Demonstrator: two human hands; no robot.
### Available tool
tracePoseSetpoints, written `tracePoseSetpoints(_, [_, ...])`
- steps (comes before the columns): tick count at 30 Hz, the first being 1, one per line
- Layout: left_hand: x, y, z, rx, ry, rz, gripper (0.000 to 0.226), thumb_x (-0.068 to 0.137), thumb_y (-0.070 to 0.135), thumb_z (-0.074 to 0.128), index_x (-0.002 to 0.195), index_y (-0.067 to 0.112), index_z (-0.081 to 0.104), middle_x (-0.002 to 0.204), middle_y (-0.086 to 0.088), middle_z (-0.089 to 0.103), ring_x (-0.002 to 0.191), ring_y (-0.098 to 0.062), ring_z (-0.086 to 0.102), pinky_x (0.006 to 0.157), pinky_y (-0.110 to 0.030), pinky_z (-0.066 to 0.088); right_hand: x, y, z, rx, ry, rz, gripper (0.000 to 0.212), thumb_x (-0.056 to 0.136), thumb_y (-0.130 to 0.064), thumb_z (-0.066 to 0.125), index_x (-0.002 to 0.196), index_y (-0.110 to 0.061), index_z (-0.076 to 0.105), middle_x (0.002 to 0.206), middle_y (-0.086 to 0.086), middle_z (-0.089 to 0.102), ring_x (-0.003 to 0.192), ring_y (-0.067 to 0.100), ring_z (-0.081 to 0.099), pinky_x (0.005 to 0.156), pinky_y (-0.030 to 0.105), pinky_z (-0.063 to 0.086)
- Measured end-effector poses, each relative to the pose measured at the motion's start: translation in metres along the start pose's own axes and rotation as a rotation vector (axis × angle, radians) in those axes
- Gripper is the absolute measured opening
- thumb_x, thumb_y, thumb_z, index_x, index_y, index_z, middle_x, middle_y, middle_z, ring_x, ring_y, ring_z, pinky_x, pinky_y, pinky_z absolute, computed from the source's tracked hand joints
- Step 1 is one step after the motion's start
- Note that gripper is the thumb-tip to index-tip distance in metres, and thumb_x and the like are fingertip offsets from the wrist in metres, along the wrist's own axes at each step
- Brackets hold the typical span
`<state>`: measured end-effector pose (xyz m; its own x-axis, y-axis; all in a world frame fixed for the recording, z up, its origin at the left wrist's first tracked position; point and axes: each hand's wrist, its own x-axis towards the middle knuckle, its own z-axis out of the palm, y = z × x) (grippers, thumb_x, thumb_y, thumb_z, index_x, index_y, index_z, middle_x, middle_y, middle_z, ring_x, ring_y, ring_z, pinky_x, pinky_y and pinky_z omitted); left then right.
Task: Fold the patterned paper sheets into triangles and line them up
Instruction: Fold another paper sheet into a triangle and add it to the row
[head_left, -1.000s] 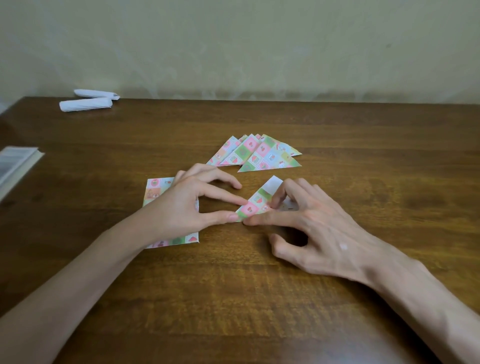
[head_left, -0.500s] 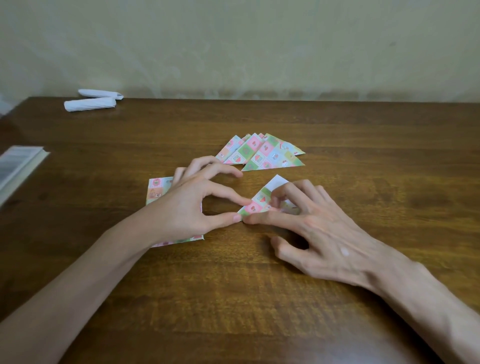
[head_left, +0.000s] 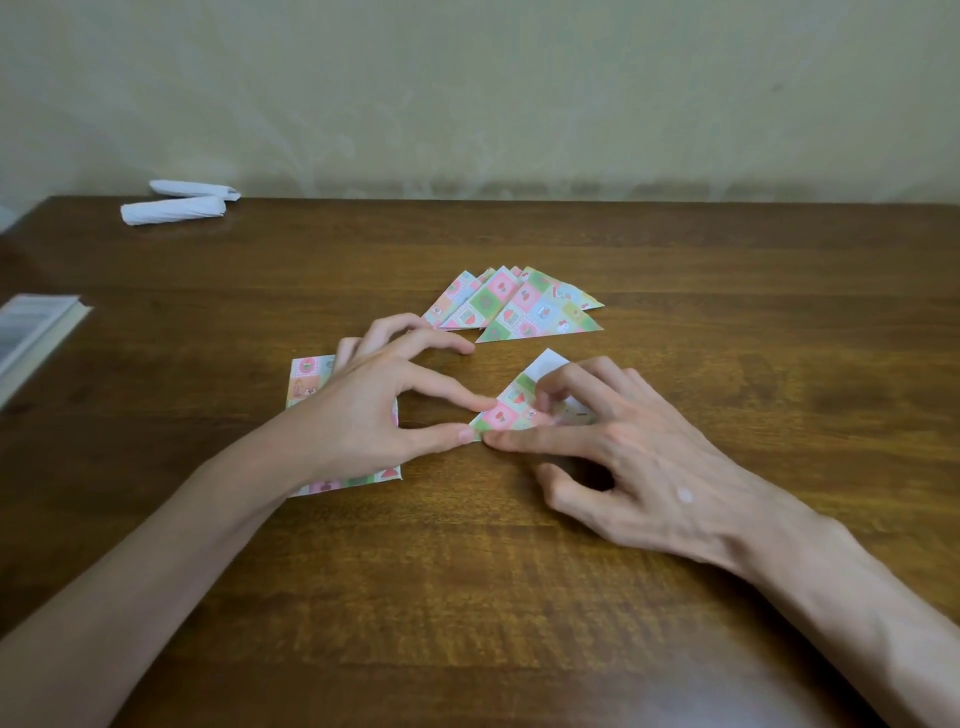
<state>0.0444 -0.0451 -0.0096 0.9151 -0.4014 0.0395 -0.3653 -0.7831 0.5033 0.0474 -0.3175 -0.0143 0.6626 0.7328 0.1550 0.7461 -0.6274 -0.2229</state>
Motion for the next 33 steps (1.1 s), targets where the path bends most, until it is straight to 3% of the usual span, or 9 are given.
tracePoseSetpoints(3, [0.0, 0.001, 0.002, 0.008, 0.045, -0.003, 0.04, 0.074, 0.082, 0.051, 0.109, 0.07, 0.066, 0.146, 0.039, 0.04, 0.147, 0.007, 0.012, 0.109, -0.032, 0.01, -0.001, 0.001, 0.0, 0.031, 0.007, 0.0, 0.043, 0.096, -0.049, 0.047, 0.137, -0.052, 0.061, 0.121, -0.011, 0.046, 0.115, 0.013, 0.045, 0.093, 0.032, 0.039])
tracePoseSetpoints(7, [0.0, 0.003, 0.004, 0.073, 0.072, 0.01, 0.028, 0.081, 0.077, 0.062, 0.106, 0.067, 0.069, 0.146, 0.035, 0.042, 0.148, 0.003, 0.015, 0.11, -0.034, 0.012, -0.004, 0.005, -0.001, 0.12, 0.061, 0.022, 0.039, 0.095, -0.045, 0.048, 0.126, -0.046, 0.071, 0.121, -0.012, 0.054, 0.112, 0.01, 0.05, 0.09, 0.038, 0.047])
tracePoseSetpoints(12, [0.0, 0.003, 0.003, 0.049, 0.058, -0.004, 0.028, 0.079, 0.071, 0.061, 0.106, 0.068, 0.069, 0.147, 0.036, 0.04, 0.15, 0.003, 0.011, 0.11, -0.036, 0.012, -0.002, 0.007, 0.004, 0.159, 0.081, 0.028, 0.035, 0.095, -0.045, 0.05, 0.118, -0.044, 0.076, 0.118, -0.015, 0.054, 0.111, 0.009, 0.051, 0.09, 0.038, 0.047])
tracePoseSetpoints(15, [0.001, 0.002, 0.003, 0.046, 0.063, -0.007, 0.025, 0.081, 0.074, 0.064, 0.104, 0.066, 0.07, 0.147, 0.036, 0.041, 0.15, 0.003, 0.012, 0.11, -0.037, 0.012, -0.001, 0.014, 0.006, 0.321, 0.218, 0.081, 0.023, 0.098, -0.041, 0.062, 0.115, -0.04, 0.077, 0.118, -0.016, 0.059, 0.113, 0.01, 0.056, 0.095, 0.034, 0.048])
tracePoseSetpoints(17, [0.001, 0.002, 0.005, 0.024, 0.069, -0.019, 0.029, 0.077, 0.077, 0.062, 0.103, 0.065, 0.07, 0.145, 0.037, 0.042, 0.15, 0.005, 0.012, 0.11, -0.037, 0.013, 0.004, 0.017, 0.008, 0.301, 0.299, 0.177, 0.033, 0.096, -0.045, 0.066, 0.128, -0.039, 0.071, 0.126, -0.014, 0.059, 0.124, 0.008, 0.051, 0.104, 0.036, 0.044])
tracePoseSetpoints(19, [0.003, 0.003, 0.01, -0.001, 0.108, -0.032, 0.035, 0.074, 0.079, 0.057, 0.099, 0.06, 0.072, 0.143, 0.038, 0.044, 0.149, 0.006, 0.014, 0.109, -0.035, 0.012, 0.009, 0.017, 0.013, 0.233, 0.303, 0.274, 0.058, 0.092, -0.054, 0.062, 0.147, -0.039, 0.054, 0.141, -0.011, 0.052, 0.137, 0.011, 0.041, 0.112, 0.039, 0.037])
tracePoseSetpoints(22, [0.005, 0.007, 0.017, -0.004, 0.173, -0.034, 0.036, 0.075, 0.078, 0.057, 0.091, 0.051, 0.073, 0.139, 0.035, 0.049, 0.148, 0.004, 0.02, 0.109, -0.035, 0.014, 0.012, 0.014, 0.02, 0.17, 0.227, 0.344, 0.077, 0.087, -0.063, 0.054, 0.157, -0.039, 0.034, 0.152, -0.012, 0.042, 0.145, 0.012, 0.031, 0.113, 0.03, 0.024])
tracePoseSetpoints(27, [0.007, 0.01, 0.026, 0.017, 0.252, -0.028, 0.034, 0.076, 0.077, 0.062, 0.09, 0.048, 0.07, 0.135, 0.031, 0.054, 0.145, 0.002, 0.027, 0.109, -0.033, 0.017, 0.014, 0.013, 0.019, 0.141, 0.172, 0.347, 0.077, 0.089, -0.062, 0.06, 0.157, -0.045, 0.028, 0.154, -0.017, 0.036, 0.147, 0.008, 0.024, 0.112, 0.024, 0.014])
tracePoseSetpoints(33, [0.008, 0.015, 0.024, 0.073, 0.171, 0.009, 0.032, 0.086, 0.069, 0.064, 0.114, 0.057, 0.069, 0.139, 0.03, 0.048, 0.146, 0.001, 0.022, 0.108, -0.034, 0.017, 0.011, 0.023, 0.009, 0.347, 0.166, 0.369, 0.083, 0.089, -0.048, 0.072, 0.159, -0.042, 0.028, 0.154, -0.017, 0.042, 0.146, 0.004, 0.028, 0.116, 0.026, 0.017])
